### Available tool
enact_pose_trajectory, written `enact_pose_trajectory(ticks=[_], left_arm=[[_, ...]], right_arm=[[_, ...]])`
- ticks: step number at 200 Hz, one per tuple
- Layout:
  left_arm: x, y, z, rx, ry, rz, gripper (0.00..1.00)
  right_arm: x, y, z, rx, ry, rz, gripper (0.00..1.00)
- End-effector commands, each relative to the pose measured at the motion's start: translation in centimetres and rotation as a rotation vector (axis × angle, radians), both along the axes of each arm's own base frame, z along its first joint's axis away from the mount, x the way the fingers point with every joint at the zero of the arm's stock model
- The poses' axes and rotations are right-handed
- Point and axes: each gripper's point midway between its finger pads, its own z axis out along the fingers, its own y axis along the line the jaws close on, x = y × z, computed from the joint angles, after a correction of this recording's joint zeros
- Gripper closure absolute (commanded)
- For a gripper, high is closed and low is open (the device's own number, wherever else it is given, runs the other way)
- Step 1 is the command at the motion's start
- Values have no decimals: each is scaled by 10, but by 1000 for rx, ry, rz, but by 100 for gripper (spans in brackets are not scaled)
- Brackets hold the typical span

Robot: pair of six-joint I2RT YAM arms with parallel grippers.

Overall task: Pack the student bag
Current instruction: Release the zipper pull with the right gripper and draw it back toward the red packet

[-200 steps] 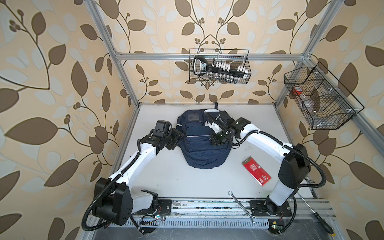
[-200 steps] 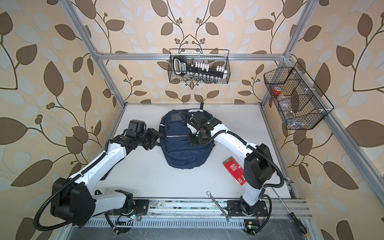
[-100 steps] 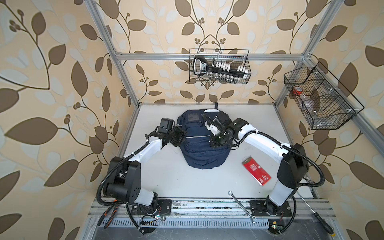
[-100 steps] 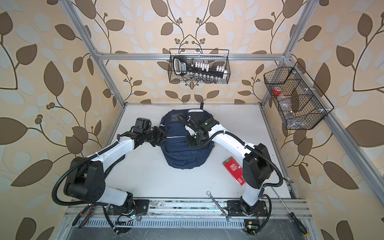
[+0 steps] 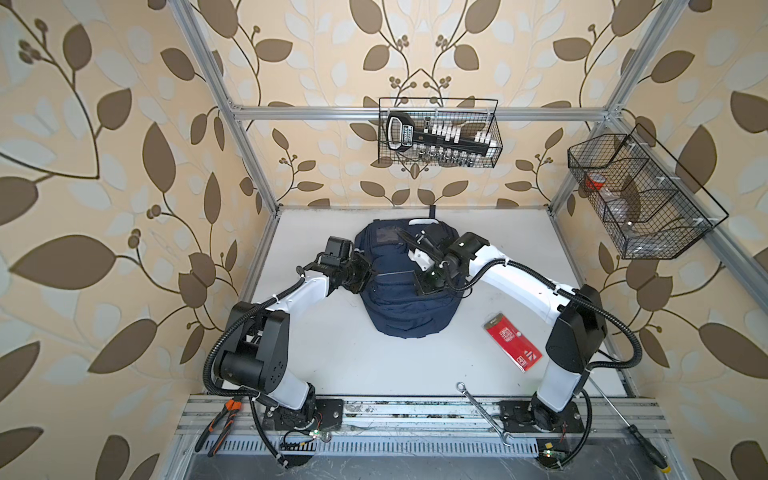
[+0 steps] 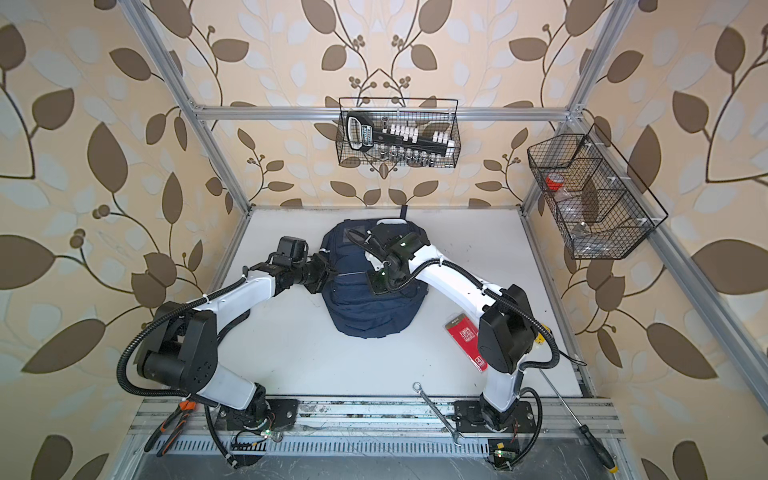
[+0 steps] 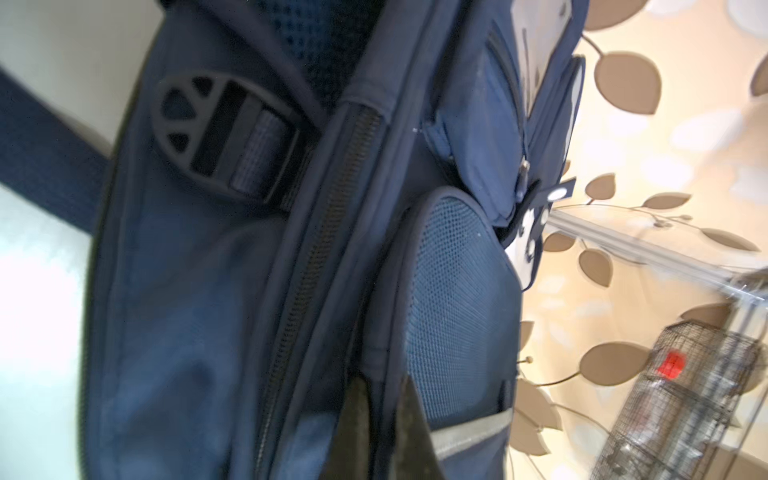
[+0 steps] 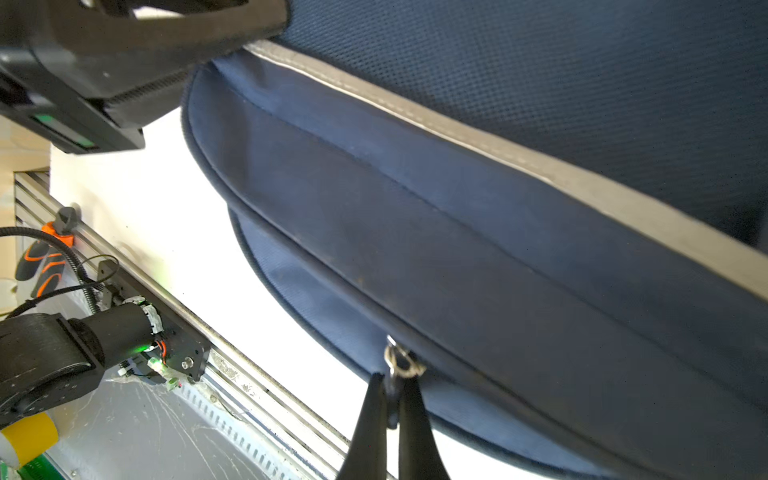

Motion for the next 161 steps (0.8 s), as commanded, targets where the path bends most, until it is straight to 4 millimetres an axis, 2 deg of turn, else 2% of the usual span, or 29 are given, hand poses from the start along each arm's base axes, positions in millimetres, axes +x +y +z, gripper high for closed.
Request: enact_pose_trajectory(ticks=[1,16,44,56,59,64,89,109,128,135,151,161], left_arm=[[7,-18,29,-75,-112,-49,100],[5,-21,33,-86,-135,-53,100],[-1,-26,45,-98,-168,-59,100],[-3,-29,45,-96,-168,-62,100],[-5,-28,56,-101,-193,-62,100],[-7,-29,59,-102,-200,-64,100],[-13,-29,70,-117,-214,-67,100],[-21,-26,75,-110,-215,-66,100],[-30,-23,71,-110,-197,-61,100],[-34,-22,69,-110,-188,-59,100],[-40,-18,65,-95,-176,-51,100],[-44,-13,63,-73,-170,-42,100]], right_arm=[[-15,39,2,45,31,72,100],[-18,60,2,62,37,98,100],[-12,100,2,102,47,121,100],[-6,116,2,123,54,122,100],[-4,120,3,131,56,120,100],[0,127,5,147,56,117,100],[17,154,-6,188,77,97,100],[38,159,-16,191,52,44,100],[51,159,-22,225,39,5,100],[51,157,-24,229,33,4,100],[43,154,-12,243,13,34,100],[35,147,-2,235,-12,46,86]])
